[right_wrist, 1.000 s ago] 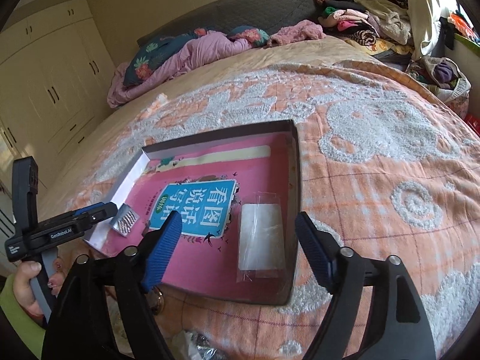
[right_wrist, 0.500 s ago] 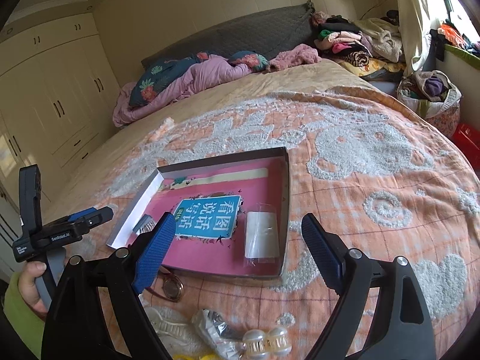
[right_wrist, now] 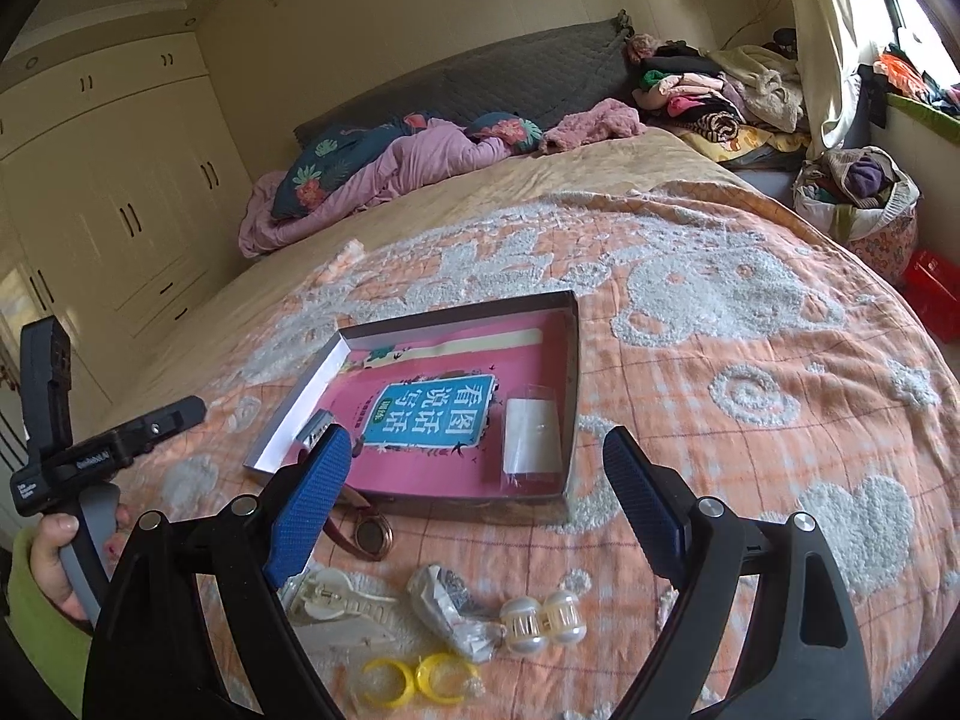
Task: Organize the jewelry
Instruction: 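Withdraw both tools from the box back toward the remaining jewelry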
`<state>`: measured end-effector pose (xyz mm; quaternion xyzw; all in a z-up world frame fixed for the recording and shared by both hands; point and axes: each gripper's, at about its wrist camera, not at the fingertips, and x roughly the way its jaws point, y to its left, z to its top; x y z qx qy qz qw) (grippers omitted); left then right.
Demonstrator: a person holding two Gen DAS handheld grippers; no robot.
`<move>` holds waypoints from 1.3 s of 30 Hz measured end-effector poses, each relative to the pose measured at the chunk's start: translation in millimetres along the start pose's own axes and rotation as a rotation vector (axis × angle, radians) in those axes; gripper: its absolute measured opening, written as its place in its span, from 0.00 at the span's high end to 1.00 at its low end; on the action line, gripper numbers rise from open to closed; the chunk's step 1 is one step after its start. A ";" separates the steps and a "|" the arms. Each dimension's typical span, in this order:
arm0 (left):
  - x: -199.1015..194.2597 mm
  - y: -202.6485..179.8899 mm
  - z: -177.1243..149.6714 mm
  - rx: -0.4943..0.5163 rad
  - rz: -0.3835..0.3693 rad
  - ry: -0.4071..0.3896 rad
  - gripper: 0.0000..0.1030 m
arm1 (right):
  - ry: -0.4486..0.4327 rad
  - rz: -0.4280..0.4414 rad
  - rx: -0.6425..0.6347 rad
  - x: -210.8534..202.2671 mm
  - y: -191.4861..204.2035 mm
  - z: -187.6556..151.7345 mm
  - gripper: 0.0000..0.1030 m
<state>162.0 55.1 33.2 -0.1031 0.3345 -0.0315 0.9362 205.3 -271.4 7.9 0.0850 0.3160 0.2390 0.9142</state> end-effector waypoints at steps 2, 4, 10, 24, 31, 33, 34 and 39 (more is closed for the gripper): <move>-8.5 -2.8 -1.5 0.004 -0.002 -0.018 0.10 | 0.002 -0.004 -0.002 -3.9 -0.3 -3.0 0.18; -14.8 -4.3 -3.7 0.001 -0.004 -0.028 0.10 | 0.006 -0.007 -0.001 -7.3 -1.9 -6.7 0.18; -23.5 -8.6 -18.3 0.001 -0.004 -0.014 0.10 | 0.021 -0.012 0.007 -15.9 -5.6 -15.5 0.18; -26.5 -14.0 -51.2 0.019 0.018 0.054 0.10 | 0.060 -0.011 -0.025 -24.2 0.8 -35.3 0.18; -19.8 -16.8 -70.3 0.036 0.019 0.099 0.10 | 0.091 -0.010 -0.014 -22.2 -1.9 -46.6 0.17; -17.3 -18.7 -75.6 0.044 0.018 0.116 0.10 | 0.100 -0.013 -0.015 -21.7 -1.6 -49.6 0.17; -15.6 -20.0 -79.5 0.052 0.023 0.127 0.10 | 0.105 -0.016 -0.016 -21.2 -2.0 -51.1 0.17; -7.3 -20.9 -92.1 0.065 0.027 0.172 0.10 | 0.132 -0.029 -0.019 -18.0 -3.4 -59.4 0.17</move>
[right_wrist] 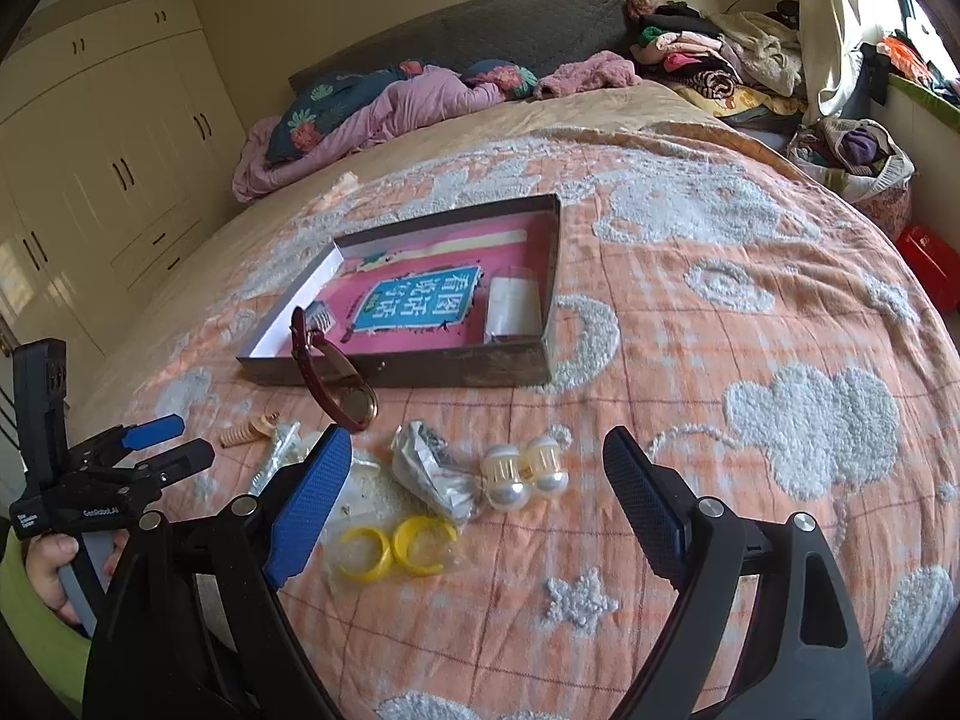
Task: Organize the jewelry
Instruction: 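Withdraw both tools from the box back toward the remaining jewelry, then grasp the clear bag with silver chain with the left tool while the right tool grasps the pearl earrings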
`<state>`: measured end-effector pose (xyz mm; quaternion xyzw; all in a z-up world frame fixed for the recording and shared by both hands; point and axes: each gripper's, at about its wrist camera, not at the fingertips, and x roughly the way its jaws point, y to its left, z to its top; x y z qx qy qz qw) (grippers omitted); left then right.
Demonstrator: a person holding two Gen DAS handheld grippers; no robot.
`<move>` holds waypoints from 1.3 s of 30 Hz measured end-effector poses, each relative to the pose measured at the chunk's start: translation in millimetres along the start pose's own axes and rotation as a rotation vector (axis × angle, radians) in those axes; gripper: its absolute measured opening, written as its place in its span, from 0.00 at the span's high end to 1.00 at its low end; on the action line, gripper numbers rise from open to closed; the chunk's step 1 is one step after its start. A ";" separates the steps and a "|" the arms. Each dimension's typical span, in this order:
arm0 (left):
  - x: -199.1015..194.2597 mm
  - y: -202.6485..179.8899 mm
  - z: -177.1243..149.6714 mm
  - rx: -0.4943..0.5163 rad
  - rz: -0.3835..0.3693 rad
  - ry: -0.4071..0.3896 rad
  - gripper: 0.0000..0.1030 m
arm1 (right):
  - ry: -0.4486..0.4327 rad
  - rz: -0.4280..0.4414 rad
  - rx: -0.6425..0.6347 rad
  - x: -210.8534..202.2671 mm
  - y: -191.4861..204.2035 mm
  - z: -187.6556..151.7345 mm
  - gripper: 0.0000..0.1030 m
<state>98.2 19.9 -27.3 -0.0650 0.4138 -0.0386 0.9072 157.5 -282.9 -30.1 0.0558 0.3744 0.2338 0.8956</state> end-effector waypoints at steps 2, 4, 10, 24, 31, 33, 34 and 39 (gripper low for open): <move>4.3 -0.7 -4.0 0.007 0.005 0.018 0.10 | 0.007 -0.009 -0.005 1.5 0.4 -3.2 0.17; 8.6 -2.2 -7.7 0.020 0.006 0.036 0.10 | 0.014 -0.018 -0.010 3.3 0.3 -6.3 0.18; 26.3 -1.8 -15.9 0.028 0.016 0.089 0.29 | 0.039 -0.028 -0.020 11.6 1.0 -12.0 0.17; 53.8 -0.1 -19.4 0.024 0.010 0.102 0.51 | 0.124 -0.097 0.031 55.9 -26.3 -20.5 0.27; 55.5 -4.4 -17.4 0.023 -0.042 0.102 0.79 | 0.147 -0.075 -0.015 75.3 -21.1 -20.3 0.54; 54.3 -3.1 -16.9 0.018 -0.050 0.102 0.81 | 0.144 -0.049 -0.014 76.2 -20.3 -19.5 0.59; 52.6 -2.3 -16.8 0.014 -0.053 0.100 0.81 | 0.141 -0.051 -0.019 75.7 -19.7 -19.4 0.59; 38.9 1.4 -16.5 -0.002 -0.063 0.079 0.82 | 0.111 -0.041 -0.012 63.1 -19.8 -22.1 0.60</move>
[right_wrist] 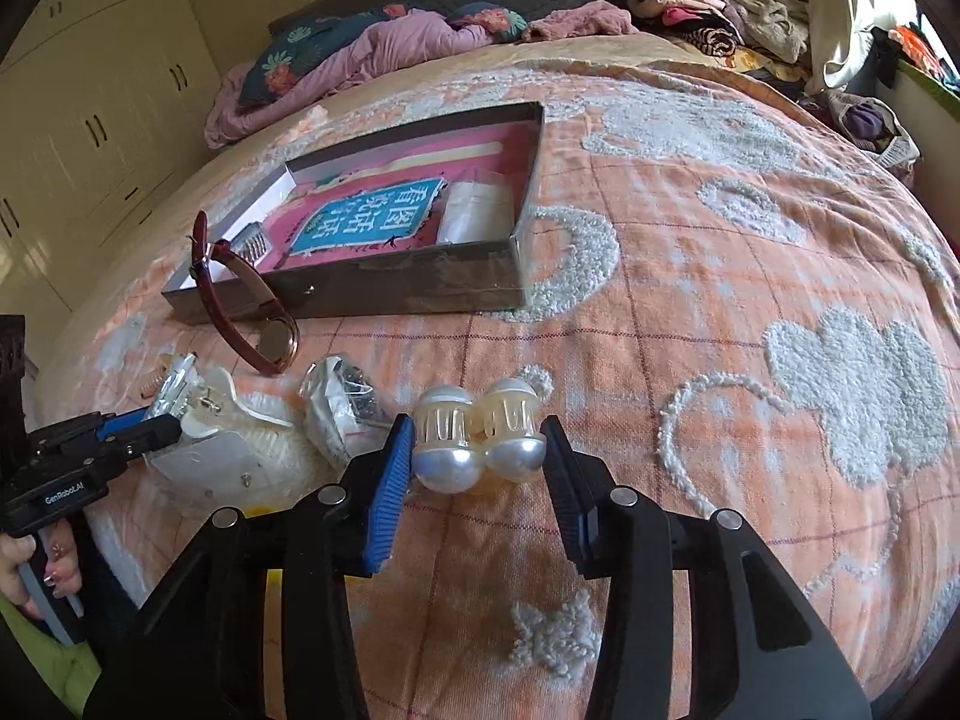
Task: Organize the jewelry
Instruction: 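Grasp the clear bag with silver chain with the left tool while the right tool grasps the pearl earrings, then carry the chain bag and pearl earrings into the box and release both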
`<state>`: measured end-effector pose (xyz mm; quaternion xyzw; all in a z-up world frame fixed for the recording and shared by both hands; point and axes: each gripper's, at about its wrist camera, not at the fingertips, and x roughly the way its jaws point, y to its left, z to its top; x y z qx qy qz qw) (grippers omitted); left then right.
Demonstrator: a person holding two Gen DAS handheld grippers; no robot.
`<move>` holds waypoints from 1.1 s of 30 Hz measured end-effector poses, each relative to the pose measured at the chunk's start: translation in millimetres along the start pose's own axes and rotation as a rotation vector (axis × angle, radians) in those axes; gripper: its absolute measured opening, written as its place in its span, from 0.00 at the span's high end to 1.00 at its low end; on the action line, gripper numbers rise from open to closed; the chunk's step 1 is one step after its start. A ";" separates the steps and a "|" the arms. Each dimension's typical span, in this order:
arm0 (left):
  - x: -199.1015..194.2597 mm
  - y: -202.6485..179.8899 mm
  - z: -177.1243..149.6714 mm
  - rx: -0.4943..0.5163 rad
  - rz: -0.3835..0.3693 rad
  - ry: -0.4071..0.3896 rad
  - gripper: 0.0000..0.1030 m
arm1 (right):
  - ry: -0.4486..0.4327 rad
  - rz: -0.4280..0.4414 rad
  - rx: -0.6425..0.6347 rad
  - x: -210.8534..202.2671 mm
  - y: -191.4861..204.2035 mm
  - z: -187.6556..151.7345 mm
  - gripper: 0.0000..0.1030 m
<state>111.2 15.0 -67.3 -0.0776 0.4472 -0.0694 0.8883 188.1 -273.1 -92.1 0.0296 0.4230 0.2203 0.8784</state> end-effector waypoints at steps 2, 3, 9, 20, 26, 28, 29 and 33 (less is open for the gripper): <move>-10.1 1.0 0.7 -0.009 -0.010 -0.020 0.82 | -0.016 0.006 0.008 -5.8 -0.6 0.4 0.60; -13.6 1.7 1.5 -0.013 -0.012 -0.028 0.82 | -0.027 0.009 0.016 -9.9 -1.4 1.1 0.60; -38.2 9.2 10.6 -0.049 -0.015 -0.091 0.82 | -0.089 0.033 0.021 -32.6 4.3 6.5 0.60; -55.8 31.5 28.6 -0.102 0.013 -0.159 0.82 | -0.162 0.058 -0.033 -54.5 22.9 20.1 0.60; -52.6 37.0 42.7 -0.120 0.005 -0.169 0.82 | -0.181 0.061 -0.034 -57.3 25.4 31.1 0.60; -50.2 39.5 48.9 -0.128 0.002 -0.170 0.82 | -0.189 0.062 -0.037 -58.4 26.8 36.5 0.60; -49.1 40.4 52.1 -0.131 0.004 -0.171 0.82 | -0.192 0.063 -0.038 -59.0 27.2 38.0 0.60; -47.4 41.2 62.8 -0.128 0.017 -0.184 0.82 | -0.209 0.063 -0.050 -60.1 32.1 48.9 0.60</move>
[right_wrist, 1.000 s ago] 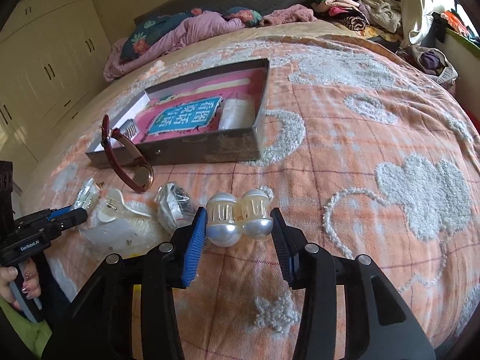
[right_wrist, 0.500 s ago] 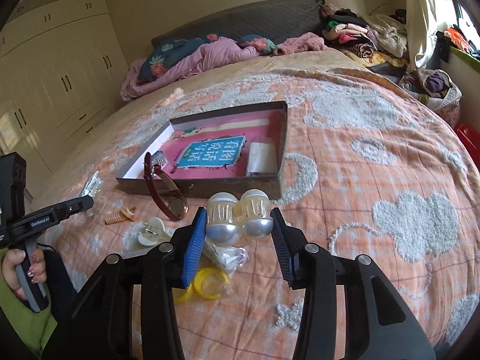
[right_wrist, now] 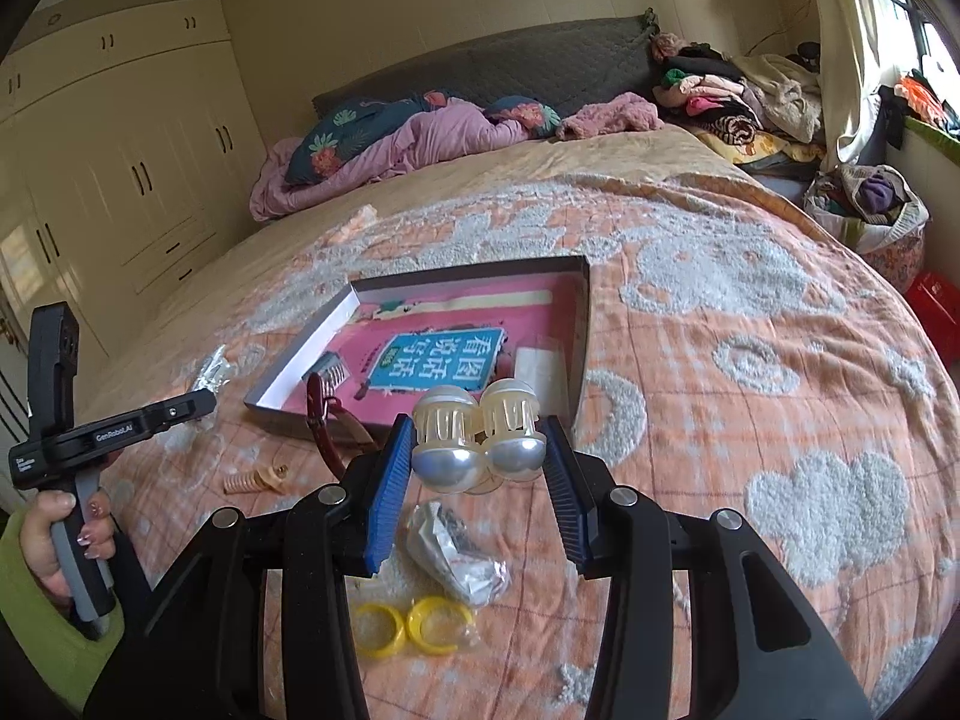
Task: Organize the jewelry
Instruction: 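Carry the chain bag and pearl earrings into the box and release both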
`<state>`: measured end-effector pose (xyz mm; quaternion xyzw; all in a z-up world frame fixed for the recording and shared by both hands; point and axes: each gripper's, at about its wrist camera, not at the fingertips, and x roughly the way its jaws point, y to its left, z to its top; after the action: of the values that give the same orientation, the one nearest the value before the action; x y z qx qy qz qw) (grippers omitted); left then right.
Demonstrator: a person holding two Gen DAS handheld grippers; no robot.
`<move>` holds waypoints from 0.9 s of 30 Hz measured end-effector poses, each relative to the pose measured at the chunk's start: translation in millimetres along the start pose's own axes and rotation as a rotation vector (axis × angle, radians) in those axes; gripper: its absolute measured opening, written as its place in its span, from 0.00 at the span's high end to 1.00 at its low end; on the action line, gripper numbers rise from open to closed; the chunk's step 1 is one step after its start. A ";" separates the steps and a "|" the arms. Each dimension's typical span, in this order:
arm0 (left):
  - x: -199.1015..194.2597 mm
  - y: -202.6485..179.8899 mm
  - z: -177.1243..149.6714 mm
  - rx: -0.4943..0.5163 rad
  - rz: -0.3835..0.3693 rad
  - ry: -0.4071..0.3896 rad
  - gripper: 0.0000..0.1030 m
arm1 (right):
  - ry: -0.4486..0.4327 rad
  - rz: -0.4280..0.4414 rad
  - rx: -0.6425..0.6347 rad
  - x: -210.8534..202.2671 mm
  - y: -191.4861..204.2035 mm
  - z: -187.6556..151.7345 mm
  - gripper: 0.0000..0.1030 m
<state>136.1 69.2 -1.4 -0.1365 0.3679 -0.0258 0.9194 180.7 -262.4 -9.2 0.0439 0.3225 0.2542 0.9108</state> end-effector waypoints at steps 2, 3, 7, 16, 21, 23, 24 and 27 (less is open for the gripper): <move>1.9 -2.8 5.9 0.008 -0.001 -0.006 0.82 | -0.007 0.001 -0.006 0.9 2.3 5.5 0.60; 2.7 -4.8 8.8 0.013 -0.002 -0.010 0.82 | -0.009 0.002 -0.009 1.7 3.3 8.0 0.60; 7.4 -12.0 20.2 0.034 -0.004 -0.021 0.82 | -0.017 0.002 -0.022 6.1 7.6 17.6 0.60; 34.4 -24.8 41.7 0.062 -0.033 0.002 0.82 | -0.036 0.004 -0.032 18.3 7.6 39.2 0.60; 49.5 -32.7 51.9 0.078 -0.049 0.022 0.82 | -0.036 0.000 -0.032 28.8 6.6 49.9 0.60; 56.9 -35.1 55.0 0.078 -0.062 0.033 0.82 | -0.036 0.000 -0.029 32.5 5.0 54.6 0.60; 59.6 -36.0 55.8 0.078 -0.066 0.037 0.82 | -0.037 0.001 -0.028 33.9 4.6 56.9 0.60; 70.4 -39.4 56.1 0.082 -0.085 0.056 0.82 | -0.044 -0.001 -0.033 38.8 4.4 62.7 0.60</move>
<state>227.7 34.0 1.0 -0.1133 0.3861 -0.0836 0.9116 242.7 -234.3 19.4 0.0341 0.2983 0.2578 0.9183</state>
